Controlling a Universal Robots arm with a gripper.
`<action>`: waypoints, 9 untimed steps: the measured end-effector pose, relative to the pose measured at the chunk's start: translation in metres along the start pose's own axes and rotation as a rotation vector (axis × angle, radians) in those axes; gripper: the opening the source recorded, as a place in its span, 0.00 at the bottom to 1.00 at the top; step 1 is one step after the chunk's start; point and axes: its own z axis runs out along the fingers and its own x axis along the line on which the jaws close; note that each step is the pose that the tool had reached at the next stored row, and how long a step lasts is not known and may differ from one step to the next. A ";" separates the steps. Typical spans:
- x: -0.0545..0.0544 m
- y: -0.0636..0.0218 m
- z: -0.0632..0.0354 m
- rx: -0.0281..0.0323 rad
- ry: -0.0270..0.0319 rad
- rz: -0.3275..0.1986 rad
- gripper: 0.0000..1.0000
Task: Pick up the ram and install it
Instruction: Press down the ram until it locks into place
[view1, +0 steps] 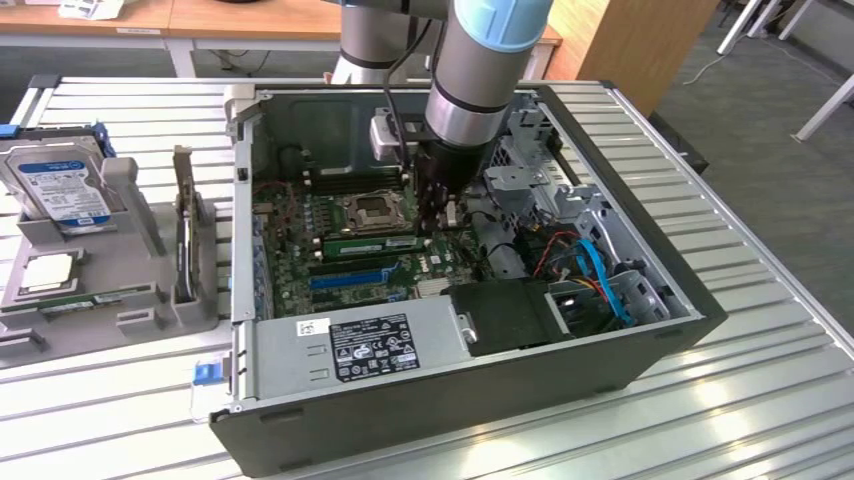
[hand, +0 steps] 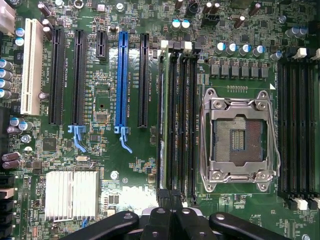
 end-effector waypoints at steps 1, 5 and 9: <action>0.000 0.0000 0.0000 0.0000 0.0000 0.000 0.10; 0.000 0.0000 0.0005 0.0000 0.0001 0.000 0.10; 0.000 0.0000 0.0001 0.0001 -0.0004 0.000 0.10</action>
